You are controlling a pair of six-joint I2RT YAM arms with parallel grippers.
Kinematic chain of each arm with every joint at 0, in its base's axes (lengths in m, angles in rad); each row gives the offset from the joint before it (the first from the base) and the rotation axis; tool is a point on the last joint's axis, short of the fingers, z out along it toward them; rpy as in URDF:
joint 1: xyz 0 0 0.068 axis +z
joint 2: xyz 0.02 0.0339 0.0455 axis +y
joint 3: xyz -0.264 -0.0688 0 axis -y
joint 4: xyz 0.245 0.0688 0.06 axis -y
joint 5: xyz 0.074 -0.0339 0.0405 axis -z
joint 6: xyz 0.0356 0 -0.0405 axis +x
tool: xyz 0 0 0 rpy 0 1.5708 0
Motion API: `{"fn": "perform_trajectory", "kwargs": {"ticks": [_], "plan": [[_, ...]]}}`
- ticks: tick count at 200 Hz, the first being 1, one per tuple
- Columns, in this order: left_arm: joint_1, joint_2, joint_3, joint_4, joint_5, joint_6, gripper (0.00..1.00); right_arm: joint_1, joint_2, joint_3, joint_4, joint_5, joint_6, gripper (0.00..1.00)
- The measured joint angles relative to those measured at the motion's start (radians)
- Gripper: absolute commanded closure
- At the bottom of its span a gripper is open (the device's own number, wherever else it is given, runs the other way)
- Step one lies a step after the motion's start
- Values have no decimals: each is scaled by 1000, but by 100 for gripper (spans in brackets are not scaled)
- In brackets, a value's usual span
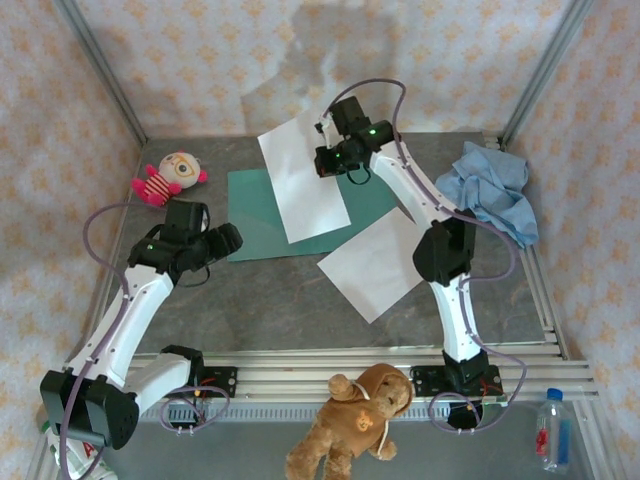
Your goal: Put the files into the folder
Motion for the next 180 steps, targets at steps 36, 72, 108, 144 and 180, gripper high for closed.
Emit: {"fn": "perform_trajectory", "kwargs": {"ticks": [36,72,108,144,180], "plan": [[0,-11,-45,-1,21,0,23,0,122,21,49,158,-82,100],[1,-40,-47,-2,21,0,23,1,141,19,115,211,-138,100],[1,-42,-50,-2,22,0,23,5,141,17,164,209,-156,100],[1,-42,-60,-2,28,0,23,19,141,-12,196,195,-184,100],[8,-42,-62,-5,33,2,23,23,128,-64,230,148,-214,100]]}}
